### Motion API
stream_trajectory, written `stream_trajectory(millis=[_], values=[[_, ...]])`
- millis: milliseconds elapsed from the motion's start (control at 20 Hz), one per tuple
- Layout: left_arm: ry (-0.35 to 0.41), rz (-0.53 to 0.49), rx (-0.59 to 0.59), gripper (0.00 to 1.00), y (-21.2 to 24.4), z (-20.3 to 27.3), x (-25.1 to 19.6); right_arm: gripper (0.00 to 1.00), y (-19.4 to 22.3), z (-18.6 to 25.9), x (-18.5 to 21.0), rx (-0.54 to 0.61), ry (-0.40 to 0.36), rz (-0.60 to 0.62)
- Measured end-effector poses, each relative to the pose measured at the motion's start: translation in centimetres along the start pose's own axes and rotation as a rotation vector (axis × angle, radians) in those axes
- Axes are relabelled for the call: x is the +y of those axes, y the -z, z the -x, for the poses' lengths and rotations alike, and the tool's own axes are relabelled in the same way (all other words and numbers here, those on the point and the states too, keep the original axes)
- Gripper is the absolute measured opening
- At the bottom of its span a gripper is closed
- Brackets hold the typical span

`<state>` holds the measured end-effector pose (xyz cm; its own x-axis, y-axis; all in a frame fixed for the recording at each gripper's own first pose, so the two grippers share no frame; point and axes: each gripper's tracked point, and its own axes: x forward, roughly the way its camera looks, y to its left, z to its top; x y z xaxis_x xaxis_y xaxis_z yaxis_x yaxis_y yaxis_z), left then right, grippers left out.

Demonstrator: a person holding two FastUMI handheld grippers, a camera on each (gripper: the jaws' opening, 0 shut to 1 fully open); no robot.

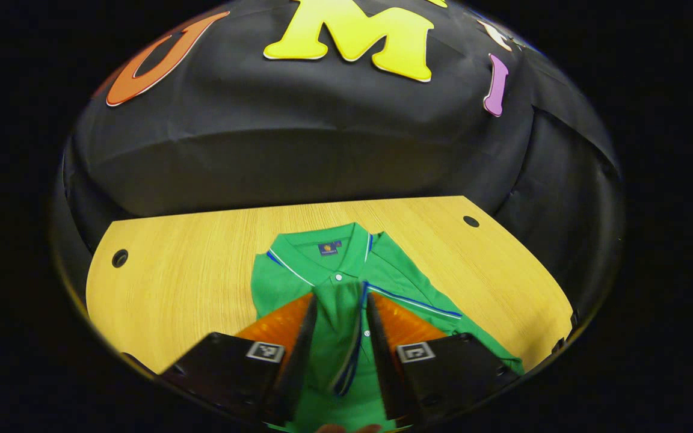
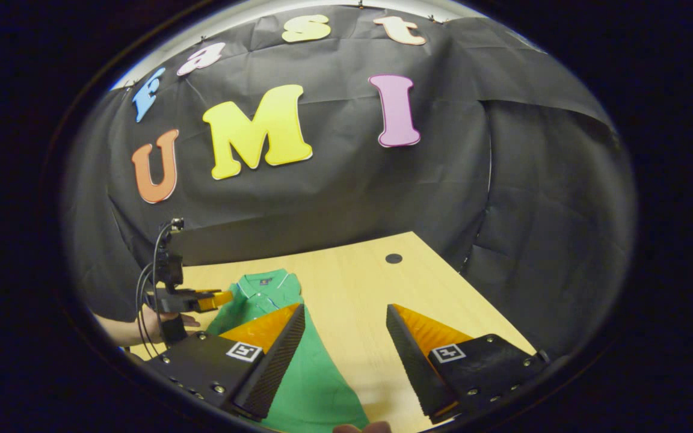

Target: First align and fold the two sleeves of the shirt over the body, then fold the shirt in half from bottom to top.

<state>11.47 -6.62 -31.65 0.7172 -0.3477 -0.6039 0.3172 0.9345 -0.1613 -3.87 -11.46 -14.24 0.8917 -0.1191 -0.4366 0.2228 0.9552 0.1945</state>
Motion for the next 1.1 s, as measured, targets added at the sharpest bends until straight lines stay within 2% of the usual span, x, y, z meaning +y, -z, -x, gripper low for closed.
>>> stream_trajectory(millis=[50, 150, 200, 300, 450, 700, 850, 1100], values=[[-0.018, 0.011, -0.009, 0.58, 0.0, 0.7, 0.3, 0.87, 0.0, -0.2, 0.1, -0.004, -0.007, -0.003], [-0.055, 0.038, -0.022, 0.93, 0.1, 2.5, 0.9, 0.87, 0.2, -0.9, 0.8, -0.007, -0.035, -0.001], [-0.07, 0.052, -0.024, 0.98, 0.3, 3.3, 1.4, 0.87, 0.5, -1.3, 1.0, 0.0, -0.046, 0.013], [-0.103, 0.067, -0.029, 0.98, 0.7, 5.1, 2.3, 0.87, 1.2, -2.3, 1.9, 0.021, -0.079, 0.067], [-0.144, 0.038, -0.035, 0.98, 1.2, 8.2, 3.3, 0.87, 2.3, -3.2, 3.8, 0.047, -0.142, 0.205], [-0.154, -0.017, -0.017, 0.99, 4.3, 14.0, 3.3, 0.87, 5.0, -3.5, 5.2, 0.123, -0.246, 0.324], [-0.126, -0.006, 0.045, 0.99, 8.4, 17.1, 2.7, 0.87, 8.3, -3.0, 4.4, 0.212, -0.286, 0.342], [-0.06, -0.013, 0.193, 0.99, 16.8, 21.6, 1.9, 0.87, 15.9, -0.7, 0.5, 0.416, -0.304, 0.435]])
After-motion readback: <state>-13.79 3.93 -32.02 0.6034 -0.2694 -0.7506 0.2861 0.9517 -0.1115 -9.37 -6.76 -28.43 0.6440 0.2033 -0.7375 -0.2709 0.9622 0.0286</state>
